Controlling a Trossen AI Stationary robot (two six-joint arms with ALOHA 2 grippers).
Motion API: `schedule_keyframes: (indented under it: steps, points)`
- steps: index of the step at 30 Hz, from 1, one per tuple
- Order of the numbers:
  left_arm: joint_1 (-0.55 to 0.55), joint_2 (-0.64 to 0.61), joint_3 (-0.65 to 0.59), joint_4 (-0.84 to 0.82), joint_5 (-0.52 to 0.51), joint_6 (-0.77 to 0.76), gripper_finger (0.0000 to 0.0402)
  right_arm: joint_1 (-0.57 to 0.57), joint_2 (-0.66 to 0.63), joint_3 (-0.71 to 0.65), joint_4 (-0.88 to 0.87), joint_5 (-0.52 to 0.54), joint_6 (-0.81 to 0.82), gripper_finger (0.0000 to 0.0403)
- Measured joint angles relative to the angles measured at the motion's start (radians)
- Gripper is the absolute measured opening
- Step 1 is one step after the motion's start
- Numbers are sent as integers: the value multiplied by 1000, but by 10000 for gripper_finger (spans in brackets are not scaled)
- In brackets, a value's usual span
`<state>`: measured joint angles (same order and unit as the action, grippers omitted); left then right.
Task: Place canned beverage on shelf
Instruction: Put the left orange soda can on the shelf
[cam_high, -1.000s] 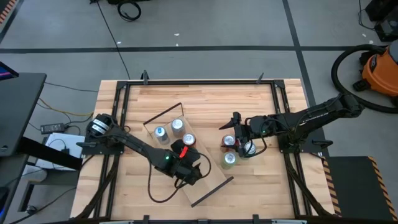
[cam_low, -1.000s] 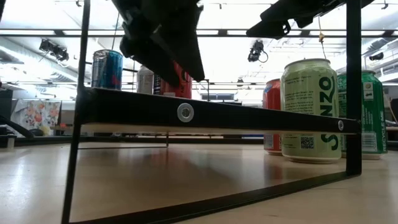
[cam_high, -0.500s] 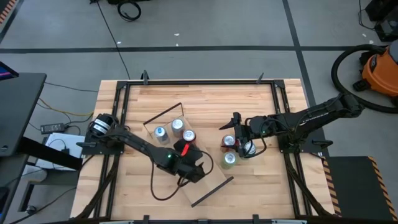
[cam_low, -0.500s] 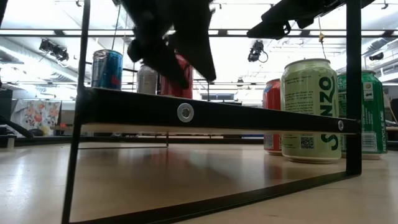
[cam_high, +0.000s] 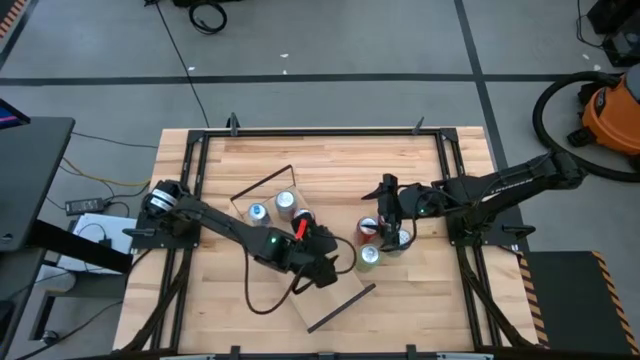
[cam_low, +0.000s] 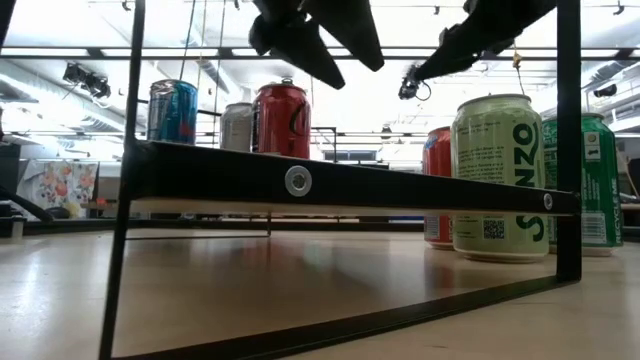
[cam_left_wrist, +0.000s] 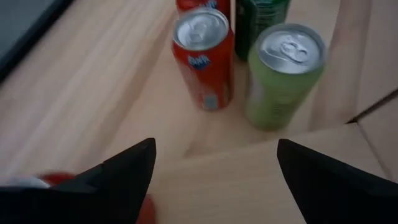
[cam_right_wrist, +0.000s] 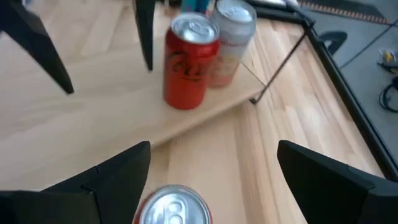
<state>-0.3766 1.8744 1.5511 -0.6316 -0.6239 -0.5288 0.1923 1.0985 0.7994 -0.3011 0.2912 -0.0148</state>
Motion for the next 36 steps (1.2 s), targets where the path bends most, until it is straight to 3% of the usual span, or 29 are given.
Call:
schedule_keyframes:
  steps: [6,13,20,26,36]
  points:
    - [67,-1,71,-13,34,188,346,-34,-20,0,-5,22,-20,362]
    - [178,-1,80,15,319,453,346,-89,-73,-34,-1,30,-16,362]
    - [261,5,80,98,449,625,346,-85,-168,-111,16,67,94,362]
    - [316,47,80,197,522,647,346,-29,-224,-217,38,238,178,362]
    - [337,96,79,306,524,484,346,17,-320,-243,35,434,173,362]
